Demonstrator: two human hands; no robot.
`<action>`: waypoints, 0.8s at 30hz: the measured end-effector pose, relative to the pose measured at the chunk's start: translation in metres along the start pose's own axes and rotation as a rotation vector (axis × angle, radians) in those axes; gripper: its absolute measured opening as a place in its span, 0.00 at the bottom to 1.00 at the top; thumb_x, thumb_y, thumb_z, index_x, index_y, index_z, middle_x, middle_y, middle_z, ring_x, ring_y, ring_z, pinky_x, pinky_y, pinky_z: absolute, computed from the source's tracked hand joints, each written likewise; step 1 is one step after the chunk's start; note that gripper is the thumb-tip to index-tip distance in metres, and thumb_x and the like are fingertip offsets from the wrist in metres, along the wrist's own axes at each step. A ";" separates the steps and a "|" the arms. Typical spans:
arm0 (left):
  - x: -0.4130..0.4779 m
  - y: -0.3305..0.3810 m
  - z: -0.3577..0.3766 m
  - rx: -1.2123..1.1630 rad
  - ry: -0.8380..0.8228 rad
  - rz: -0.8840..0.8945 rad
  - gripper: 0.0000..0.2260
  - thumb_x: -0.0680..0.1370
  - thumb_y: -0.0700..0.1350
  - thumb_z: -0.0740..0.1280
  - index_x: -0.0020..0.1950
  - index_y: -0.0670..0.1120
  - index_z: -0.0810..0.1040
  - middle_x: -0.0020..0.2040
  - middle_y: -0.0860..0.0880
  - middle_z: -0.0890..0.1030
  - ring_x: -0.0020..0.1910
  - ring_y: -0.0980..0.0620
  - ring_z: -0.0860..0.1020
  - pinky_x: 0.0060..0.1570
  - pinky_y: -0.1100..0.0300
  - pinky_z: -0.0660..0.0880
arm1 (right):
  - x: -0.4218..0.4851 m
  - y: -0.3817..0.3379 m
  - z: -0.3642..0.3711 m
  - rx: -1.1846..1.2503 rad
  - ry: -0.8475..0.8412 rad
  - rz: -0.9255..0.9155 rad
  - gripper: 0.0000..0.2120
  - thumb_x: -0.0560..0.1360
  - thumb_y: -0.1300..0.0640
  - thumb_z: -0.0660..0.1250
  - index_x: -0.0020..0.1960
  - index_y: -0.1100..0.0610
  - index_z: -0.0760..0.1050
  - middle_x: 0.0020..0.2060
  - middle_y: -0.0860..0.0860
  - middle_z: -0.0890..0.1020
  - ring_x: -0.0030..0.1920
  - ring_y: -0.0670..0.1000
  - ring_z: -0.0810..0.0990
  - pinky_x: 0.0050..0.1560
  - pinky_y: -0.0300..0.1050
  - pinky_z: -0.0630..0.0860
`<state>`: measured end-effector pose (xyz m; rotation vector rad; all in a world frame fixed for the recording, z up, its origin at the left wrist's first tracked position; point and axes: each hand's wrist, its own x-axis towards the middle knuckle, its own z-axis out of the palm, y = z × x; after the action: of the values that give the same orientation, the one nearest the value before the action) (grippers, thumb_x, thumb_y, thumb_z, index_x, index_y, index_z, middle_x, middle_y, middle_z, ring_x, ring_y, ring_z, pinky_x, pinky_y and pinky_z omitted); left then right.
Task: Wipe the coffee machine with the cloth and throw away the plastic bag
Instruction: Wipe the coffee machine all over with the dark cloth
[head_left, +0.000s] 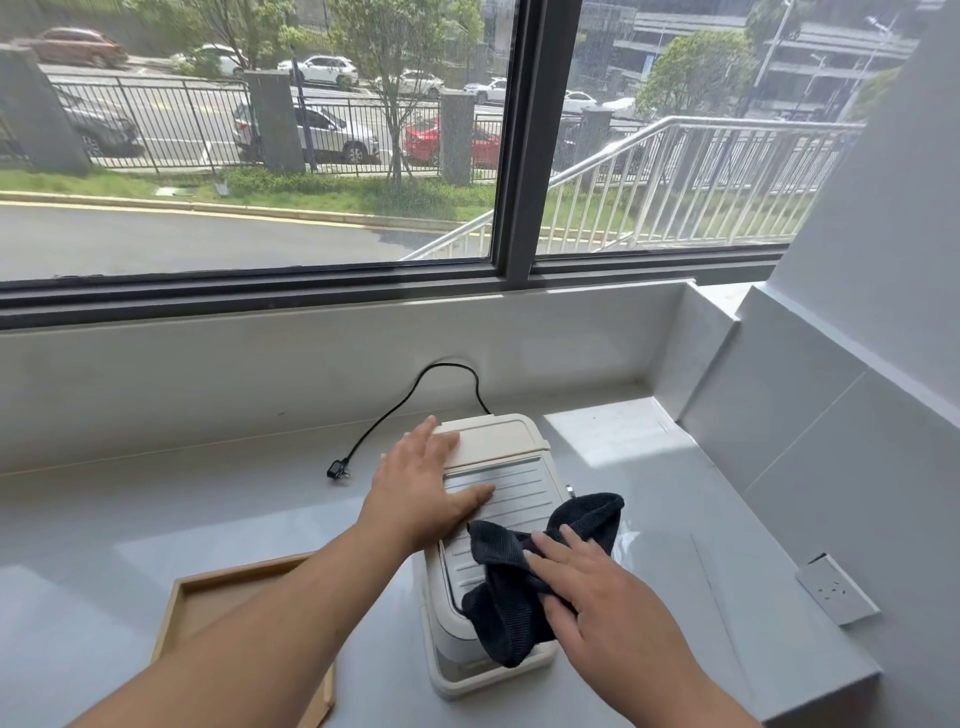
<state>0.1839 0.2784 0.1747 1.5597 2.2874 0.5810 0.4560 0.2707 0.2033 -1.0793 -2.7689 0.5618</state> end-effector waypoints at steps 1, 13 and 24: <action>0.000 0.002 0.000 0.019 0.003 0.002 0.43 0.70 0.78 0.58 0.80 0.58 0.63 0.85 0.53 0.53 0.84 0.47 0.51 0.81 0.42 0.50 | -0.001 0.002 0.000 -0.007 0.008 0.007 0.23 0.84 0.49 0.58 0.79 0.41 0.67 0.79 0.36 0.63 0.82 0.43 0.54 0.76 0.32 0.42; -0.001 0.028 0.005 0.179 0.000 -0.003 0.34 0.82 0.65 0.55 0.82 0.48 0.57 0.86 0.49 0.51 0.85 0.45 0.46 0.81 0.41 0.50 | 0.039 0.022 -0.004 0.102 0.137 0.130 0.23 0.84 0.53 0.59 0.78 0.39 0.68 0.80 0.38 0.63 0.81 0.43 0.57 0.74 0.36 0.58; -0.003 0.025 0.019 0.147 0.106 0.075 0.32 0.75 0.71 0.50 0.77 0.61 0.66 0.85 0.57 0.57 0.84 0.52 0.47 0.80 0.36 0.44 | 0.102 0.049 -0.014 0.346 0.180 0.110 0.22 0.83 0.55 0.61 0.75 0.40 0.73 0.78 0.41 0.68 0.76 0.42 0.68 0.74 0.41 0.65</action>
<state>0.2144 0.2867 0.1704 1.7272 2.4071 0.5371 0.4142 0.3767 0.1951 -1.1397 -2.3562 0.8714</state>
